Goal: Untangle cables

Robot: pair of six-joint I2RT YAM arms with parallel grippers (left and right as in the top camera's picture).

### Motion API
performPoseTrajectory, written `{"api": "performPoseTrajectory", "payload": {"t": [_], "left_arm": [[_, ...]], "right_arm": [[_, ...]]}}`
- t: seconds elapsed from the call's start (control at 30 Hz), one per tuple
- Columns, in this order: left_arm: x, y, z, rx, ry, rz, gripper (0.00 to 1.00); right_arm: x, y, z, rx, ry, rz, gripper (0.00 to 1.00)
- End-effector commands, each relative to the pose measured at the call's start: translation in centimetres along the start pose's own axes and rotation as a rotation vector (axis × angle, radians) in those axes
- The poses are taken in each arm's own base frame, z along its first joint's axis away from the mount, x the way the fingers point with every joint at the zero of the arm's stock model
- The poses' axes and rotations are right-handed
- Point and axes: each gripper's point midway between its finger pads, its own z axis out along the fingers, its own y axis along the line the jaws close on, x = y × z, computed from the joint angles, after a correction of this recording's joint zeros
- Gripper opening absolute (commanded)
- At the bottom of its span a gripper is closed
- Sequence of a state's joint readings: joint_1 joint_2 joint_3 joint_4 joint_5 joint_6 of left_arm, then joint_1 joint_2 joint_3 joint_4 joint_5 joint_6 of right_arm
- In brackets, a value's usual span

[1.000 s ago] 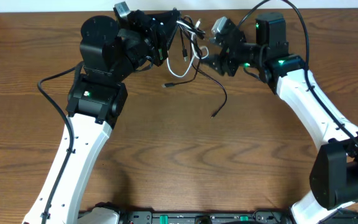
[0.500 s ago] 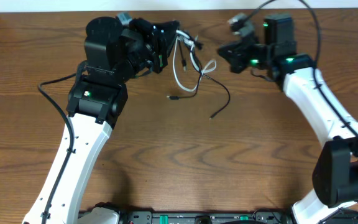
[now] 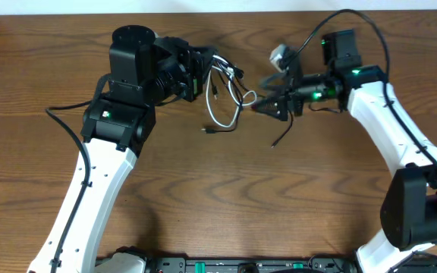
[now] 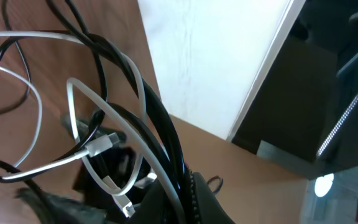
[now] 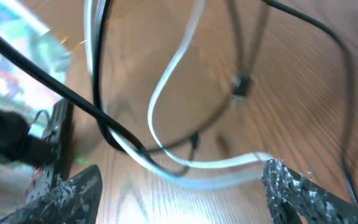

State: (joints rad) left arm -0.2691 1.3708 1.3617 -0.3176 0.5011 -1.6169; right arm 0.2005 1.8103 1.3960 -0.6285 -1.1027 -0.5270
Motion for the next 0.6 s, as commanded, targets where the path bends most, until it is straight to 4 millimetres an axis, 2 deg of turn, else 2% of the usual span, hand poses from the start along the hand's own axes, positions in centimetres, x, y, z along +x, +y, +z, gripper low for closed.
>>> {"api": "performPoseTrajectory", "payload": {"t": [0.0,0.13,0.2,0.27,0.3,0.43,0.5,0.57], "left_arm": [[1.3,-0.4,-0.7,0.013,0.058,-0.006,0.08],[1.3,-0.4,-0.7,0.013,0.058,-0.006,0.08],[1.3,-0.4,-0.7,0.013,0.06,-0.006,0.07],[1.4,-0.4,-0.7,0.012,0.066,-0.006,0.08],[1.4,-0.4,-0.7,0.012,0.066,-0.006,0.07],[1.4,-0.4,-0.7,0.012,0.065,-0.006,0.07],[1.4,-0.4,-0.7,0.012,0.064,-0.006,0.07],[1.3,-0.4,-0.7,0.013,0.06,-0.006,0.07]], "right_arm": [[0.0,0.9,1.1,-0.132,-0.062,-0.129,0.78],[1.2,0.7,2.4,-0.158,-0.04,-0.101,0.74],[1.7,0.6,3.2,-0.174,-0.03,-0.096,0.66],[1.6,0.6,3.5,-0.181,-0.035,-0.111,0.47],[1.3,0.6,3.7,-0.183,-0.046,-0.138,0.32],[0.5,-0.3,3.6,-0.151,-0.059,-0.11,0.05],[0.7,-1.7,3.3,-0.092,-0.039,-0.037,0.01],[1.9,-4.6,2.6,0.063,0.018,0.138,0.01]]}}
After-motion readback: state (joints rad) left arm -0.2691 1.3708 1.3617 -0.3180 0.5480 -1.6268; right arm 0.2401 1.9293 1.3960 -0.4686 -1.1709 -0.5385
